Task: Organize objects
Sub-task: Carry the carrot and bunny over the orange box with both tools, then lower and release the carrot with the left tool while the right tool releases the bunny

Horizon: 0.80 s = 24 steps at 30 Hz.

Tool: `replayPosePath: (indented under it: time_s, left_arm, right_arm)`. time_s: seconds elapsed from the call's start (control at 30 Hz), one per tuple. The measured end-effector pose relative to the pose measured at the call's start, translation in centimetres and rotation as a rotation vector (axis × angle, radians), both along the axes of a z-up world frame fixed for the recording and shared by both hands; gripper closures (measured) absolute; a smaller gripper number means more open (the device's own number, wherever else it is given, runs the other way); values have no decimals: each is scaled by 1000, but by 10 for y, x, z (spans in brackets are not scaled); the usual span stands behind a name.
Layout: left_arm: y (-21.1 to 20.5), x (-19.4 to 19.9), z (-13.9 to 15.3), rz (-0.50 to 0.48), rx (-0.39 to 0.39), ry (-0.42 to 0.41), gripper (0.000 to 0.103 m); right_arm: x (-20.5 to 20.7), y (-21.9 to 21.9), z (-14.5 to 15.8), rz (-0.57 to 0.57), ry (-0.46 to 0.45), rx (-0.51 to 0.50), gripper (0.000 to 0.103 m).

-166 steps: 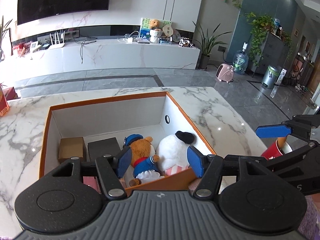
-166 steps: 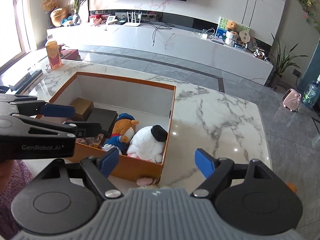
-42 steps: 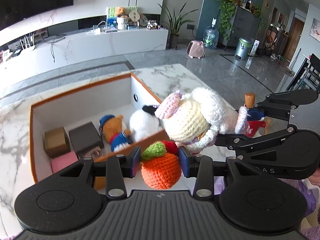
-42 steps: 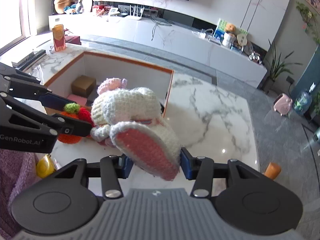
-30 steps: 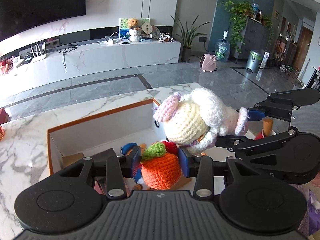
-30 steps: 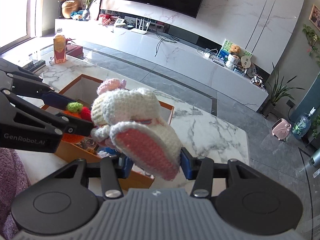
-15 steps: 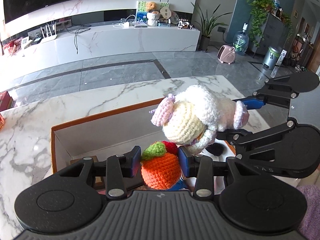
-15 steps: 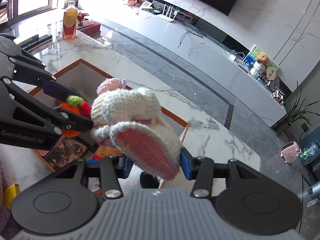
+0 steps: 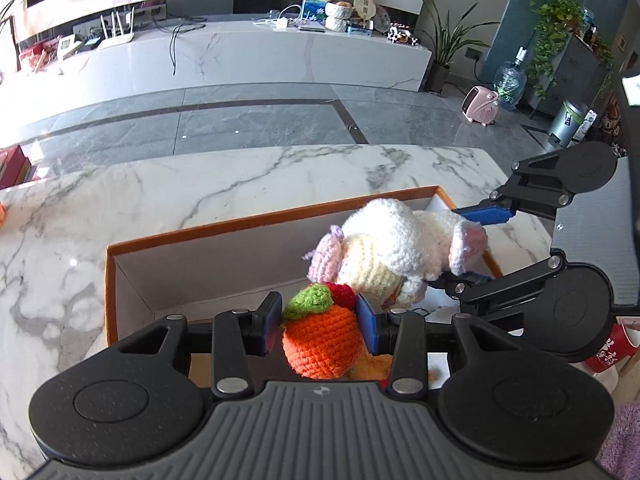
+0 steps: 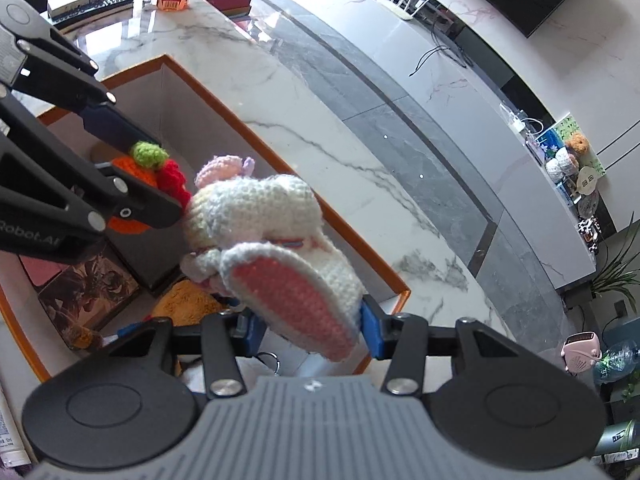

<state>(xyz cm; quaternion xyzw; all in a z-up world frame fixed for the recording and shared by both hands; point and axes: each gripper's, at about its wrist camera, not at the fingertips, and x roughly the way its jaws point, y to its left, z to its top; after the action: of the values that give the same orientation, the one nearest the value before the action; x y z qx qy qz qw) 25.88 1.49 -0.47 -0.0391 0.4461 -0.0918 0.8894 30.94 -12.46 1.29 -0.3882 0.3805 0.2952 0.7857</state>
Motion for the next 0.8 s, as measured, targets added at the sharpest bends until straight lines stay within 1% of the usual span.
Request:
replayPosePath:
  time_s: [0.17,0.3,0.37,0.47,0.53,0.67,0.7,0.77,0.8]
  left_arm:
    - [6,7,-8,14,-20,29,56]
    - [5,12,-12,12,-29,42,56]
    - [4,13,-14,8,-32,45,56]
    - [1,14,-15,-1,-37,47,56]
    - [0,14,-15,-4,-38,48,56]
    - [1,16,-17,0,-40,52,56]
    - [1,17,-18,3,-43,54,56]
    - [1,18,-20,7,-51,60,56]
    - [0,19,-21,7,-53,63,56]
  right_arm:
    - [16,6,-19,-56,35,-48,52]
    - [28,7,-26,-147,70,-38,49]
    - [31,6,-28,-170,83,-31,47]
    - [32,4,-31,-178,102,-29,46]
    - [30,3,-30,-173,90,-34,46]
    - [28,1,-19,-163,86,-8,44]
    - [28,1,-17,-164,81,2,46]
    - [29,1,-15,-162,88,25,59]
    - [30,2,-16,-159,99,34,67]
